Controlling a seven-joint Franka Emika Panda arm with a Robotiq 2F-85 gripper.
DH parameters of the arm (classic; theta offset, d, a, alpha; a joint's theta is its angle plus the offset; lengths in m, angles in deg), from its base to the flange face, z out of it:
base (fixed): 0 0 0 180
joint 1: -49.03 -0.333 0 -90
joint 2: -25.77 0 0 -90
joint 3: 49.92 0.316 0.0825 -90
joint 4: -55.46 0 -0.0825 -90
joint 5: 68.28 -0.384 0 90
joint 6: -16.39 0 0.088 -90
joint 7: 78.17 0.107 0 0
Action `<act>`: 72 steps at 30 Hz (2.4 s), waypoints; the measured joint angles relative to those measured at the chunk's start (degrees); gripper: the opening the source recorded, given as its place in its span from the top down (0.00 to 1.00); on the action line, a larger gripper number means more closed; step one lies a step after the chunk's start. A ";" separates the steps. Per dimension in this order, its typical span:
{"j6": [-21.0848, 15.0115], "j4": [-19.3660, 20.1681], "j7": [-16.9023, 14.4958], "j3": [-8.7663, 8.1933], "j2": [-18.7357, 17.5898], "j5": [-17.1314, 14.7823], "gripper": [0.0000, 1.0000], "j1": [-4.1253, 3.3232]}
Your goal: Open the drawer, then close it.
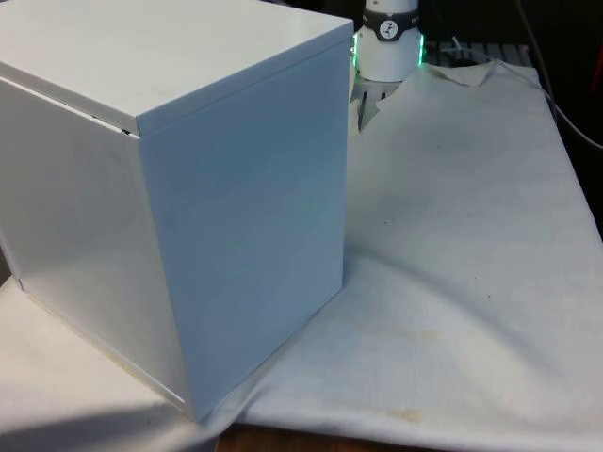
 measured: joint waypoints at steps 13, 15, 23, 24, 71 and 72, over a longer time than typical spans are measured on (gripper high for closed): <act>-2.29 1.20 1.95 -0.34 0.00 1.49 0.16 0.06; -2.52 1.15 2.01 -0.40 0.00 1.49 0.27 0.06; -3.61 0.86 1.95 -0.63 -0.17 1.49 0.69 0.17; -3.67 0.74 1.95 -0.63 -0.17 1.49 0.74 0.17; -3.84 5.10 2.46 -0.52 5.39 3.09 1.00 -0.11; -3.84 5.10 2.46 -0.52 5.39 3.09 1.00 -0.11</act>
